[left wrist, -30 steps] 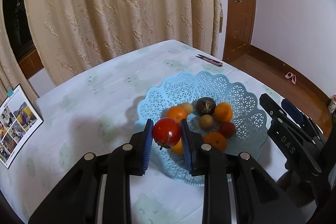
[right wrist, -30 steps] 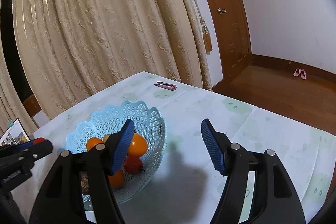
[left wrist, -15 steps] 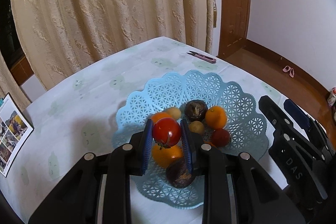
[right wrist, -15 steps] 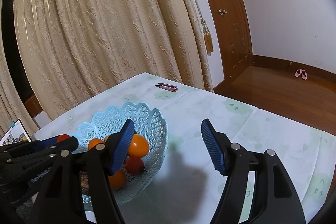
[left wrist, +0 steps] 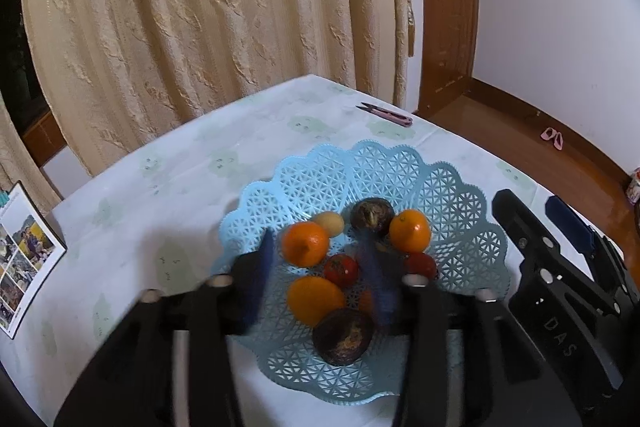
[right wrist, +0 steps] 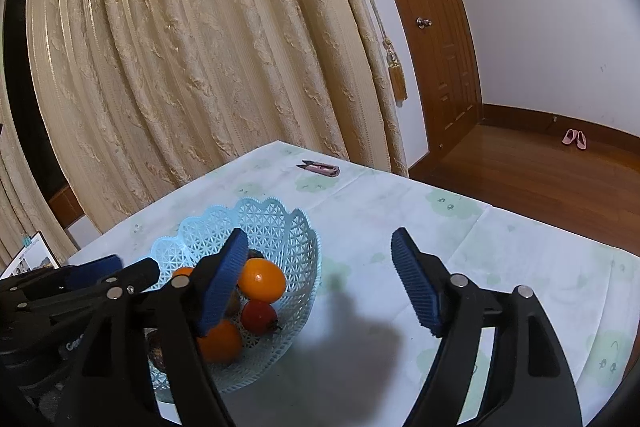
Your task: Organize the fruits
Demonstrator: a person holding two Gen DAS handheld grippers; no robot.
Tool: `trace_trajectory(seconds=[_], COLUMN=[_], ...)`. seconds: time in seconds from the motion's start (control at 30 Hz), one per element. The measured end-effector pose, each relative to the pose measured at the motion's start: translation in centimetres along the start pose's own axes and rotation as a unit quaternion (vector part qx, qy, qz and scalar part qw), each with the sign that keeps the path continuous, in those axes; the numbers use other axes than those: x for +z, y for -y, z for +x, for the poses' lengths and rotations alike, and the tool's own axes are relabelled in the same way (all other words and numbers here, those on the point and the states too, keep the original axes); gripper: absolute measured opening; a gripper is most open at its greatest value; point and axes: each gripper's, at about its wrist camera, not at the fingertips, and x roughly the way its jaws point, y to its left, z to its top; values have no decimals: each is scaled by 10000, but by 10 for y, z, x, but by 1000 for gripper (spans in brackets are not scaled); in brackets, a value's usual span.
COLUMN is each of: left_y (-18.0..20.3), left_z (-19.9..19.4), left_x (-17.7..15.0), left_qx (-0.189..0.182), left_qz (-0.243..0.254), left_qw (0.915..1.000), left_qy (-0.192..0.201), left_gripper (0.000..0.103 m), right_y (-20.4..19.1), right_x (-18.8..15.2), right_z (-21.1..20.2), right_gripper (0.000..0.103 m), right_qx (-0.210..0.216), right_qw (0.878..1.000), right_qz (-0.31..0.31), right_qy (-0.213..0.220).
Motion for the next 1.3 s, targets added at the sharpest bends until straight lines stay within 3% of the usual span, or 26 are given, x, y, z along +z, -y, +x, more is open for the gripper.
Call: trace_trajectory(seconds=[0.07,0.17,0.2,0.27,0.47,0.67,1.0,1.3], left_y=[-1,-3,-6,-9,-15,-25,-31,-33], left_z=[-3,-9,-13,-17,-32,-44,-46,-52], left_x=[0,0,0,0,-5,-13,-28,-33], left_qx=[75,267,393,506,1001,1522,1841,1945], left_qz=[31,51,36,39,180,270,305,304], left_qw=[10000,9995,9990,9983,9937,9861,9809,9789], left_qy=[43,136,218,275,471,610,556,555], left_gripper=[58,84,88,88,91,98,98,98], right_y=[0,0,2,4,-4,-26,-48,-54], right_x=[0,1,1,2,0,-5,-11,-17], right_z=[0,0,0,0,2,1,-23,-30], right_gripper=[76,79,86,94,99,100,100,100], right_qx=[18,16,17,47,135,207,526,653], right_qw=[10000,10000,10000,9999,9998,9932,9762,9717], right_qz=[10,31,69,155,-66,-1010,-1957,-2122], right_qy=[-14,-23,-10,-1,-109,-549,-768,-809])
